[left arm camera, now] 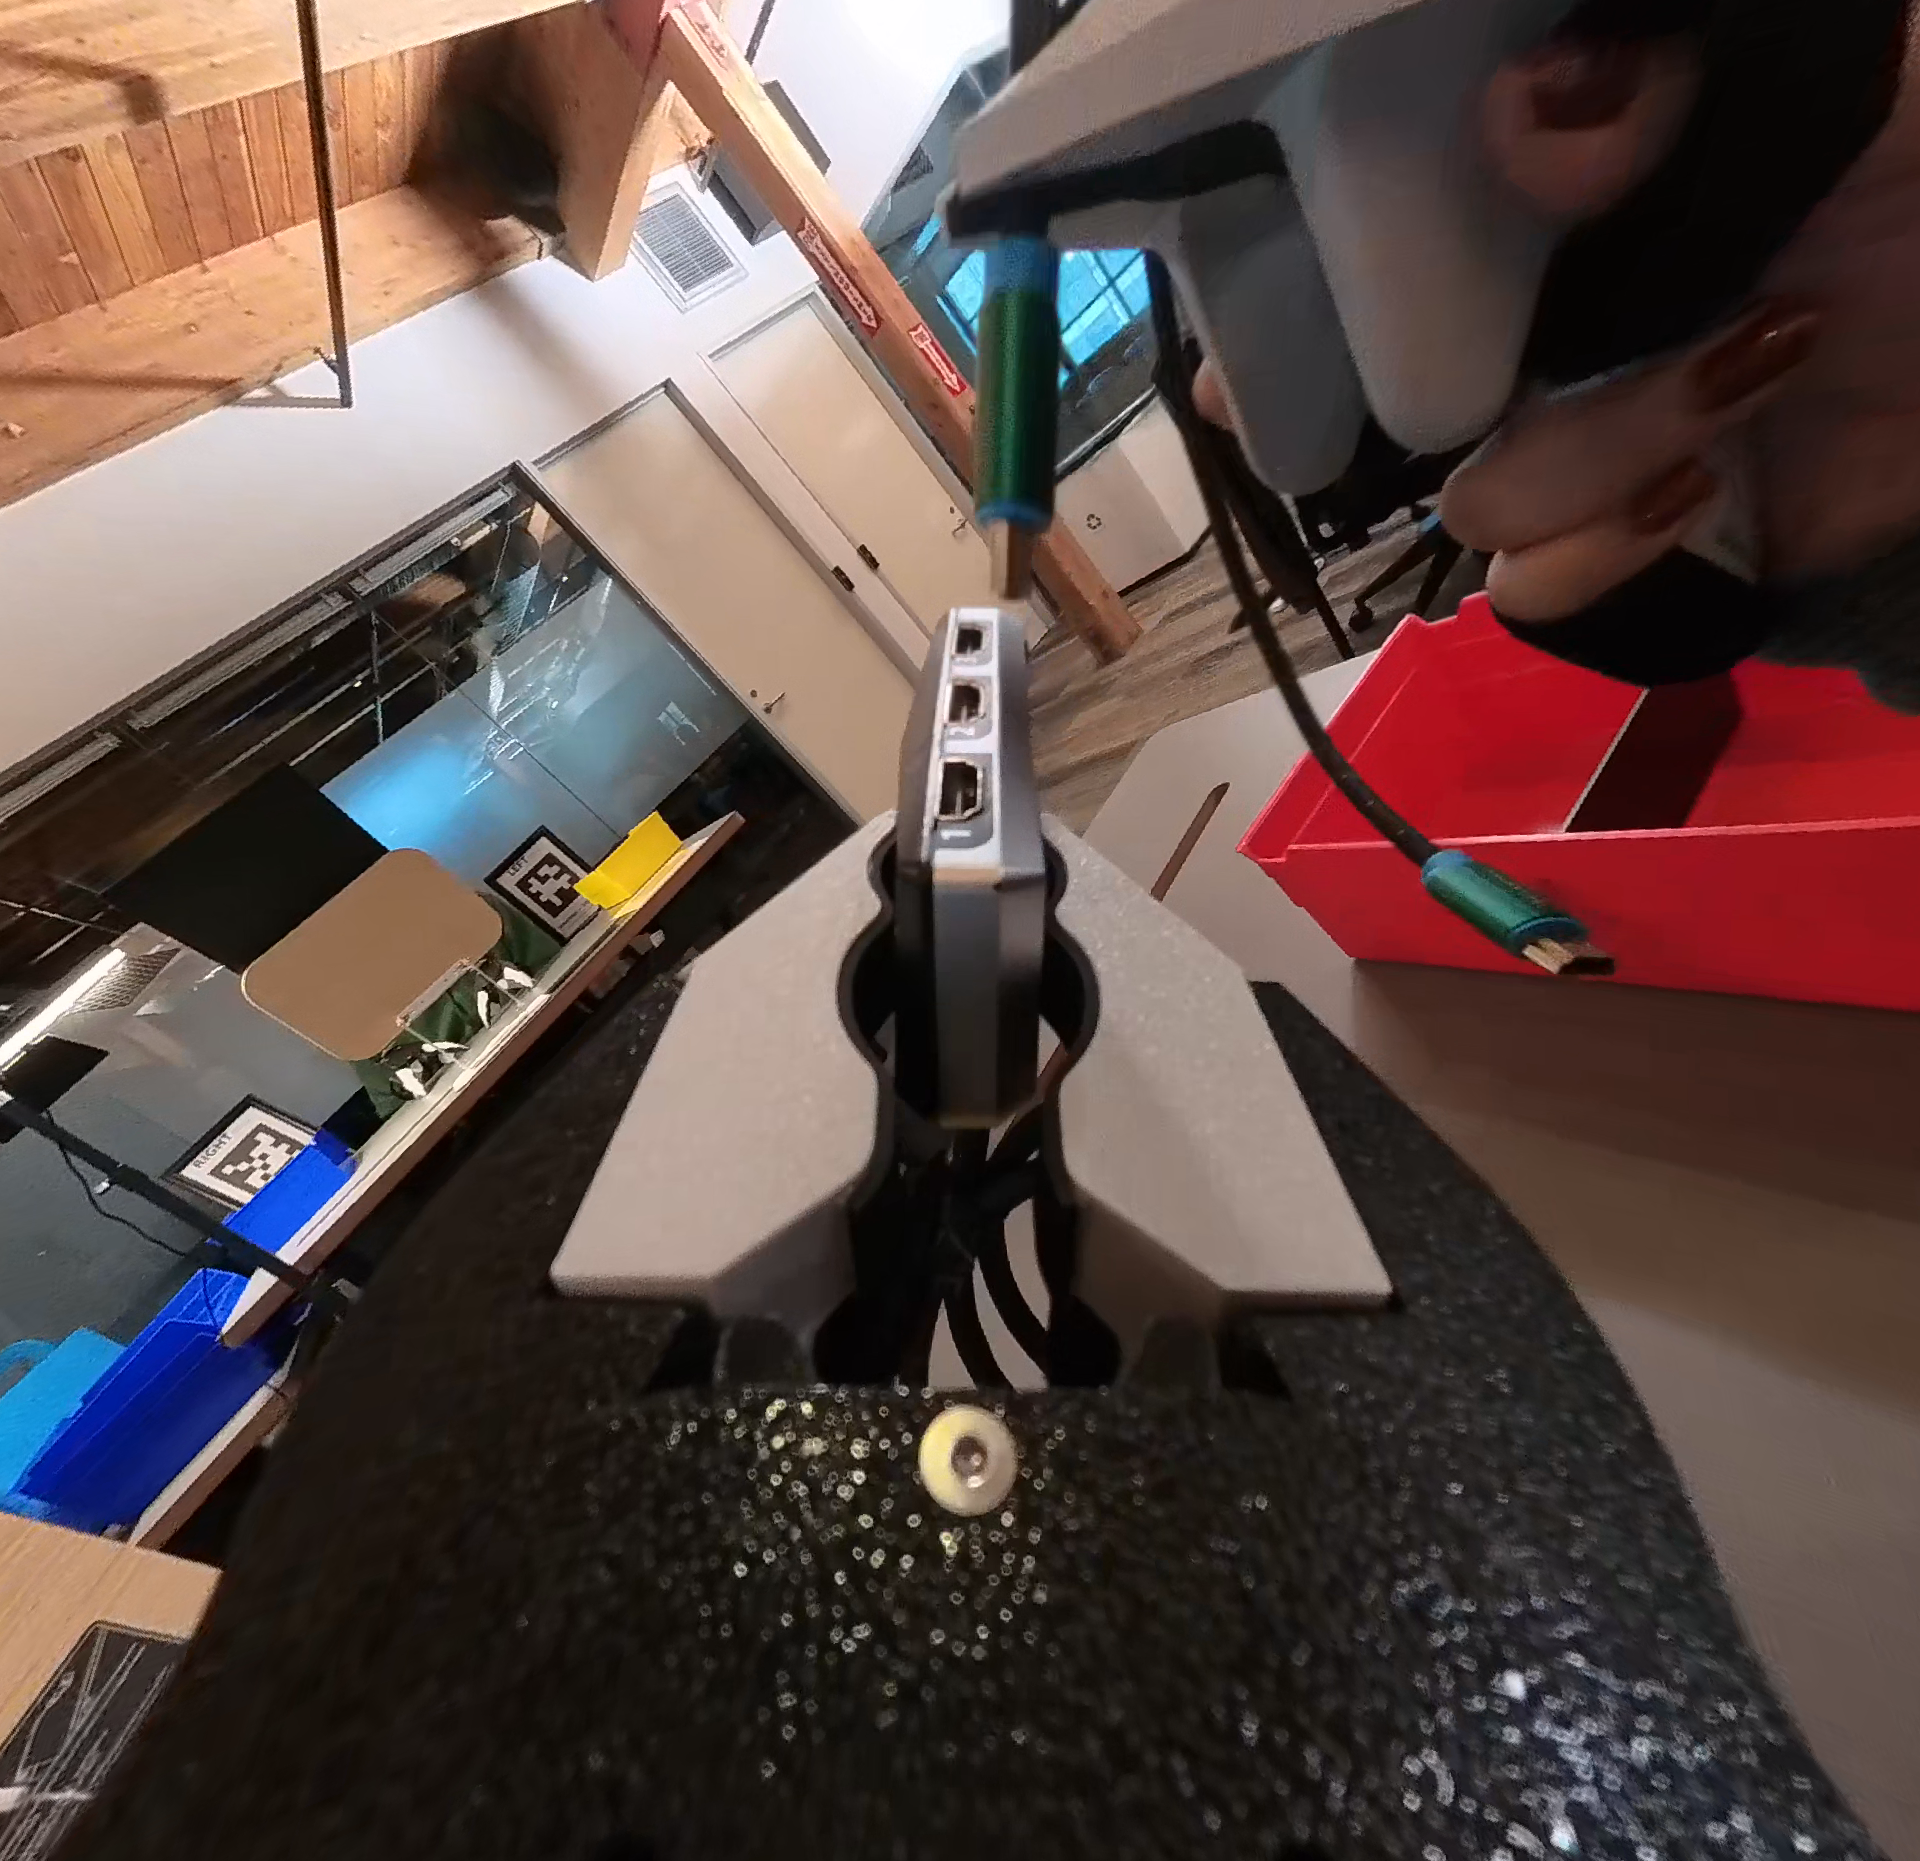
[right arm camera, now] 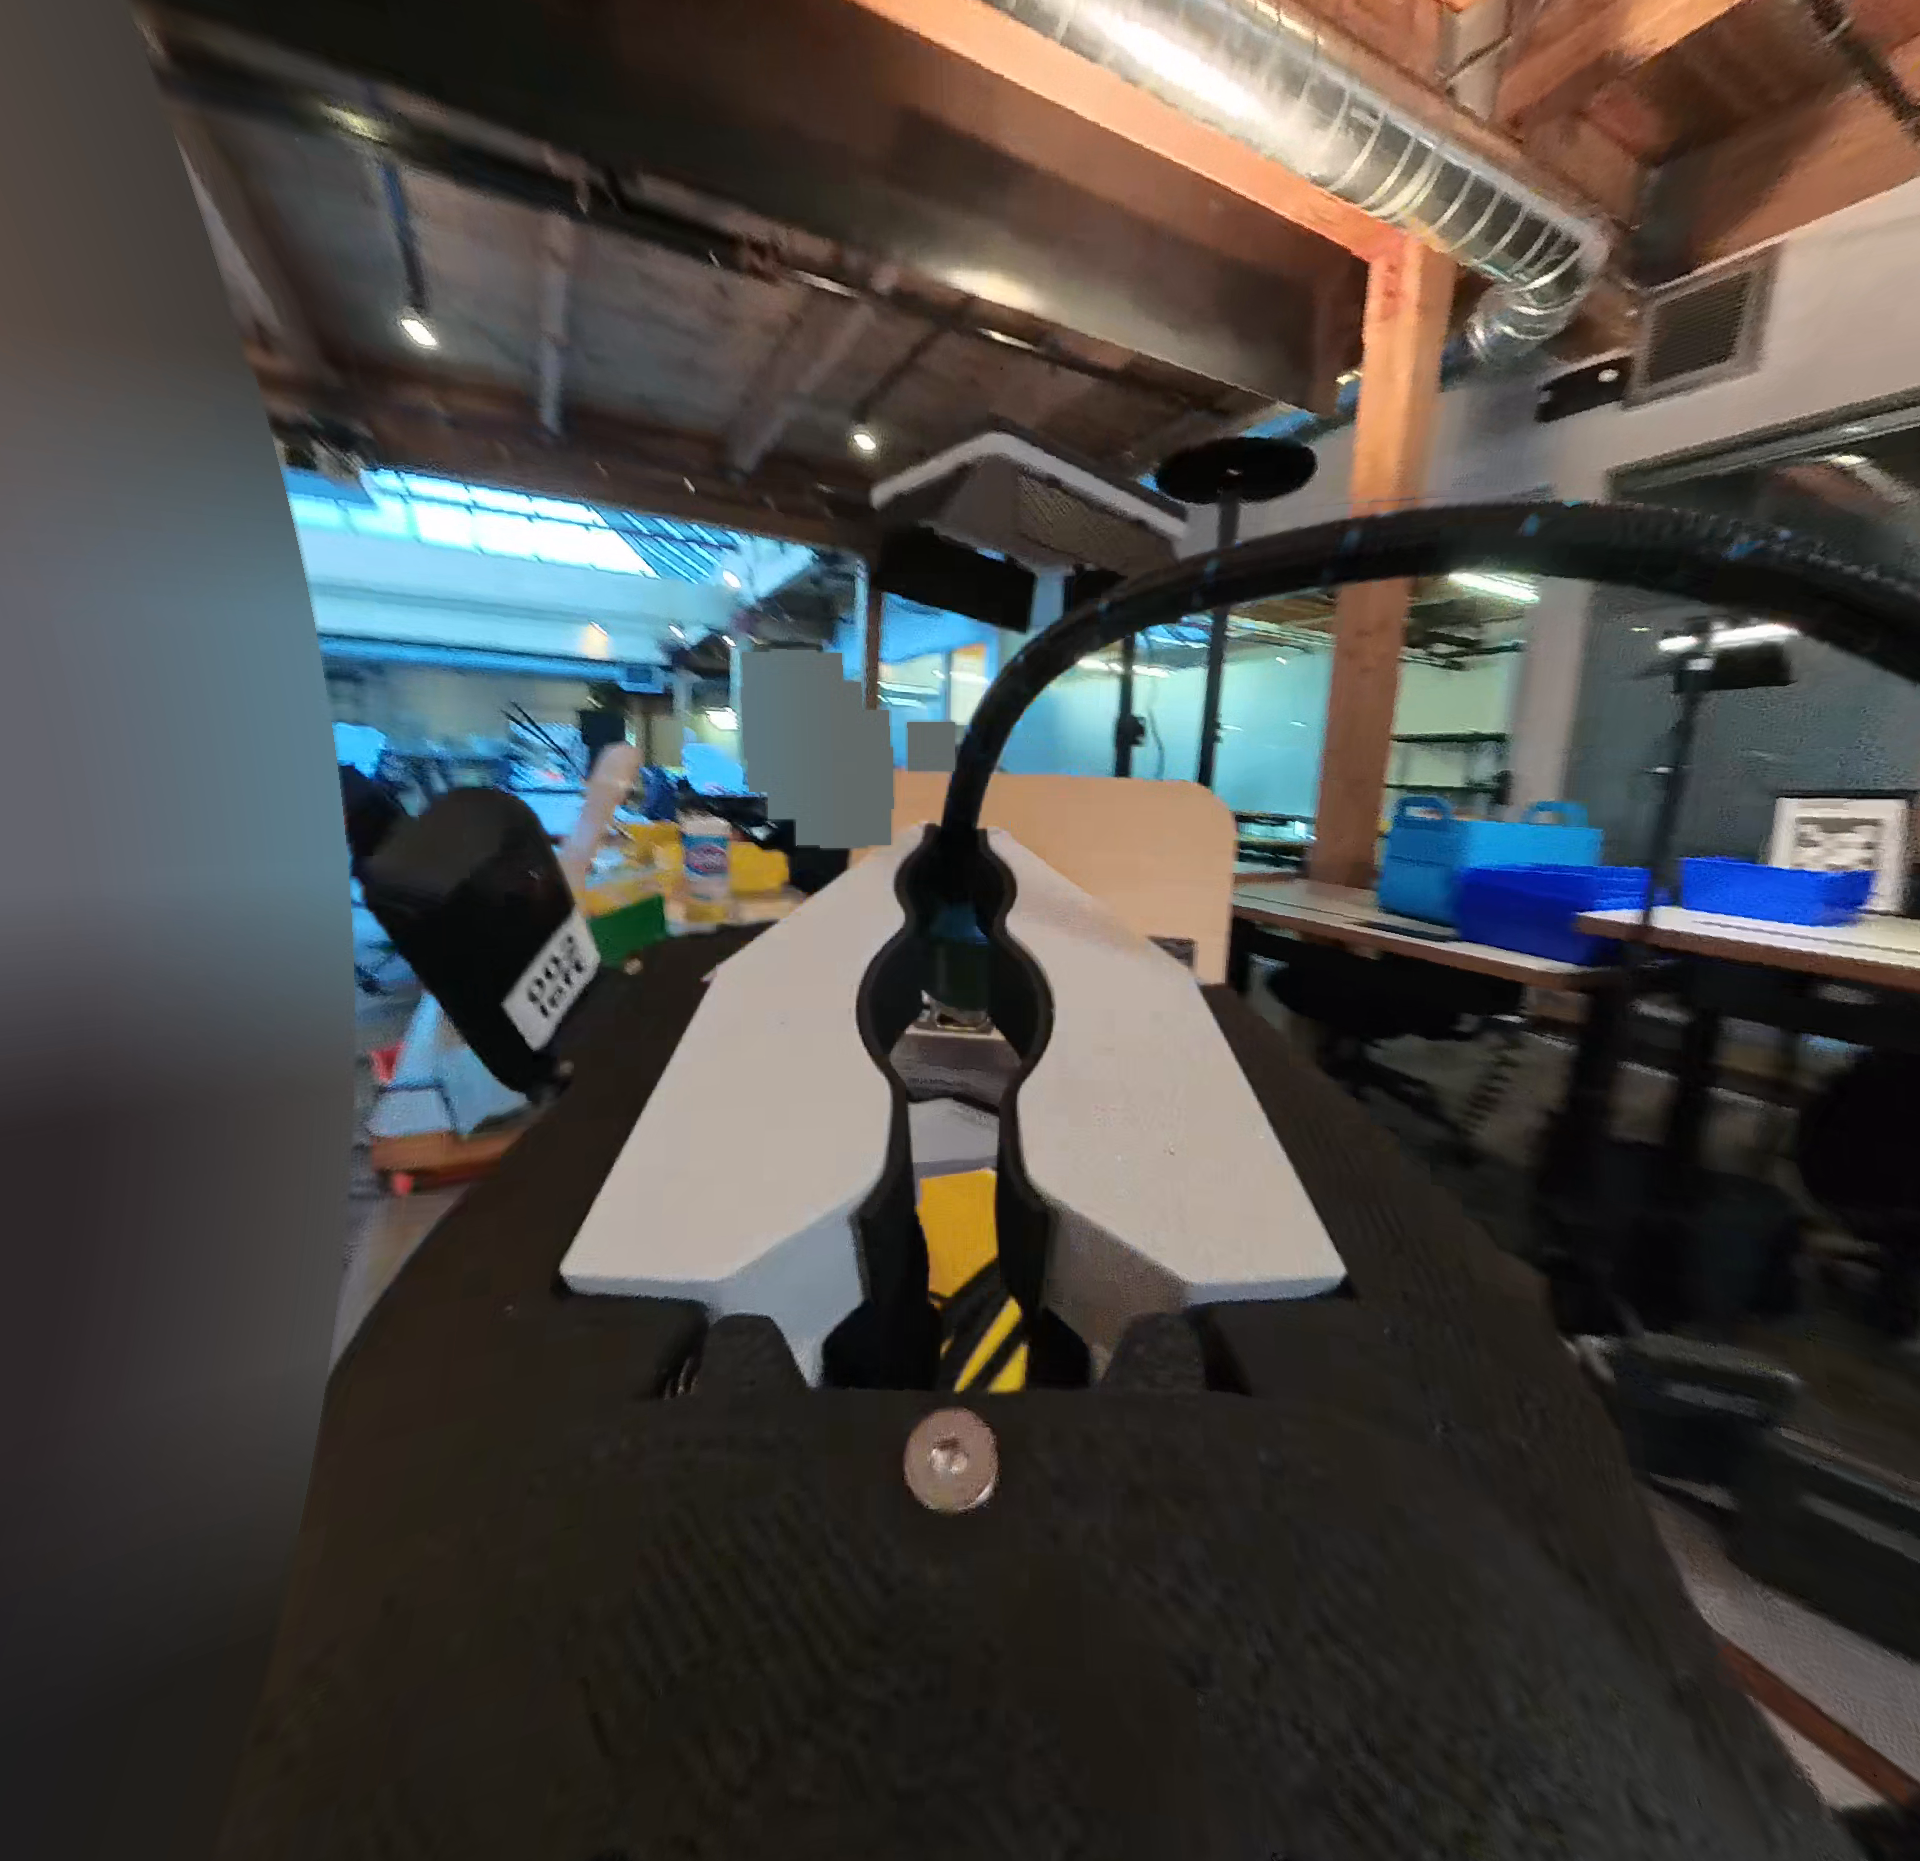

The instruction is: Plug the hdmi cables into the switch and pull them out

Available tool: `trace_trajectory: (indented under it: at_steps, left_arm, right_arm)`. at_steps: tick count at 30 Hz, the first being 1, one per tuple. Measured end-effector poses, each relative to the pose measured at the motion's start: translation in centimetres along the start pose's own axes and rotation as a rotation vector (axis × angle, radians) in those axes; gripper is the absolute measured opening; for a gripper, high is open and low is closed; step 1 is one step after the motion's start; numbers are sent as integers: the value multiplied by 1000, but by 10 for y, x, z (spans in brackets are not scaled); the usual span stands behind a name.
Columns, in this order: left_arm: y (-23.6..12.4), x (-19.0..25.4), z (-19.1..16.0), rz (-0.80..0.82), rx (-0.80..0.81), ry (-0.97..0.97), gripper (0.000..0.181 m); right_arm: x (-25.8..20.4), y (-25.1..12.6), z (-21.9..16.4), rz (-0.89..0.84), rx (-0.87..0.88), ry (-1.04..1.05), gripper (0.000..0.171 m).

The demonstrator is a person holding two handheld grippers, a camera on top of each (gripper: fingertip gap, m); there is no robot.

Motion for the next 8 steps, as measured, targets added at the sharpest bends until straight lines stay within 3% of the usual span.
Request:
trace_trajectory:
  at_steps: [1,8]
  left_arm:
    - [1,1,0,-3,-5,4,19]
    - [3,6,2,-17,-14,10,19]
  right_arm:
    - [-1,1,-2,-10,-20,-36,3]
    - [-1,0,1,-10,-3,-27,4]
Point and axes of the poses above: each gripper's, where its closed fingertips meet, y out along the fingers, z out of its top, x = y × z across the jaws, the point moved 4 cm from there along -y, back along the fingers, and after that the axes turned 15 degrees about x, right-handed, at the moved point
